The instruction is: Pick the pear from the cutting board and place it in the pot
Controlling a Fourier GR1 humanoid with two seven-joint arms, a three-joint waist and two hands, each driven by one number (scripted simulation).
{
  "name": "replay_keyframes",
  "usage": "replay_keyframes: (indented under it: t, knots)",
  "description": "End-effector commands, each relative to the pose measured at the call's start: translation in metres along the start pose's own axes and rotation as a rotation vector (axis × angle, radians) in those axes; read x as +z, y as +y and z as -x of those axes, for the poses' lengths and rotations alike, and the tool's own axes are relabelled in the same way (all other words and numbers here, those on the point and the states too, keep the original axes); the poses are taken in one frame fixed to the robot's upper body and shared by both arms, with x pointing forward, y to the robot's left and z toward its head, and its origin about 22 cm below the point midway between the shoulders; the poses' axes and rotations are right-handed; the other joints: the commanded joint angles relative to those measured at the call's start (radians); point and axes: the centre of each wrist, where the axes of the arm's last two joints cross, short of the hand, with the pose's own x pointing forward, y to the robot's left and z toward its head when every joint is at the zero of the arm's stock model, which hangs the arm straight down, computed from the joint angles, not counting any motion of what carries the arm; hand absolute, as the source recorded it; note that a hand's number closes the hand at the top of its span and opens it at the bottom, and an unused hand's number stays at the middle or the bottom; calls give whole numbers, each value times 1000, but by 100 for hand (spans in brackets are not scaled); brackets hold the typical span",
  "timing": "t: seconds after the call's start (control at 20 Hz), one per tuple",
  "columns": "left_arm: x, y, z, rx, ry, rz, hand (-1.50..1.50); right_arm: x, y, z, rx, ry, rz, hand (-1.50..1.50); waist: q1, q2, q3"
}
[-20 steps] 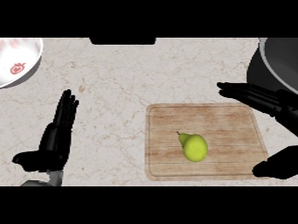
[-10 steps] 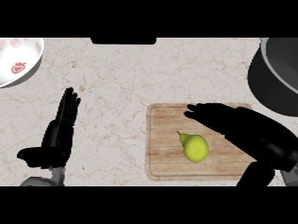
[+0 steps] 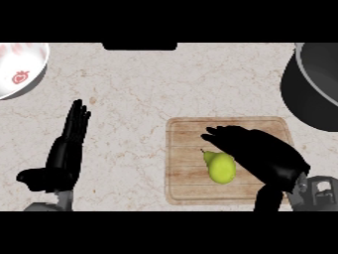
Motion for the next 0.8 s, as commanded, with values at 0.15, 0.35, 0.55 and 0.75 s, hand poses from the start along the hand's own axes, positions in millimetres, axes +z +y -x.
replay_keyframes:
  t: [0.15,0.35,0.55,0.75]
  knots:
    - [3,3,10,-14,0,-5,0,-21,24,-15,-11,28,-48,-150,-1,0,0]
    - [-1,4,3,0,7,8,0,-31,39,5,11,13,-37,-150,0,0,0]
    - [6,4,-12,-4,5,-5,0,-34,42,3,8,33,-39,-150,0,0,0]
    - [15,10,4,0,-5,-4,0,-38,49,20,25,30,-54,-150,0,0,0]
